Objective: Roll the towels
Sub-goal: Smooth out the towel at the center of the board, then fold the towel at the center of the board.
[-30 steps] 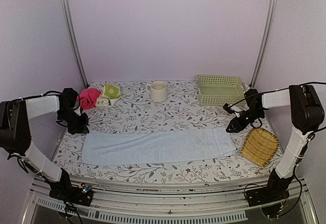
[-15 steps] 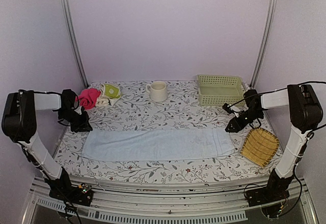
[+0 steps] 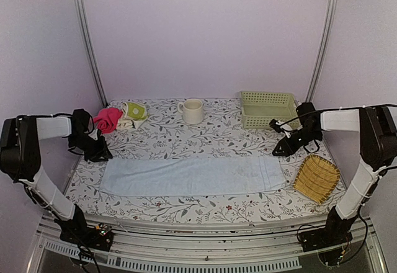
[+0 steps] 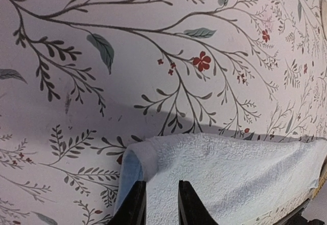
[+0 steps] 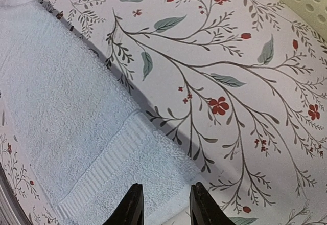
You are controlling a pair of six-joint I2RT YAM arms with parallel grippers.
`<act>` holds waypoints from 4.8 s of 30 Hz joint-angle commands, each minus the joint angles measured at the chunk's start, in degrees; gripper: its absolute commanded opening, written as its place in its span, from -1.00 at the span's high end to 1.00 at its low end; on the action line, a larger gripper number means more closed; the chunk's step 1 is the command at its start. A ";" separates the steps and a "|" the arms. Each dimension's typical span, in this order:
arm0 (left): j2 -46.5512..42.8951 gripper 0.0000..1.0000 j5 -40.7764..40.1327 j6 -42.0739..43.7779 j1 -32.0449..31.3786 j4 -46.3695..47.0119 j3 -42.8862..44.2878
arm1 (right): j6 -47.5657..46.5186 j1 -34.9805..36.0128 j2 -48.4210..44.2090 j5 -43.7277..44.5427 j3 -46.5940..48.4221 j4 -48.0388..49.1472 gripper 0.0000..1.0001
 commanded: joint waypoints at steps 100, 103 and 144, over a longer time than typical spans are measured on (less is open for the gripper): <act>-4.70 0.78 -4.66 -4.61 -14.45 9.81 -3.38 | -0.80 4.21 15.82 26.71 14.24 -3.38 0.46; -5.09 0.76 -3.91 -4.00 -15.53 9.93 -2.49 | -0.71 3.86 18.31 27.89 19.66 -3.68 0.46; -1.59 0.75 -4.64 -2.77 -21.33 10.77 -3.96 | 7.94 1.56 8.91 18.51 12.82 -7.62 0.22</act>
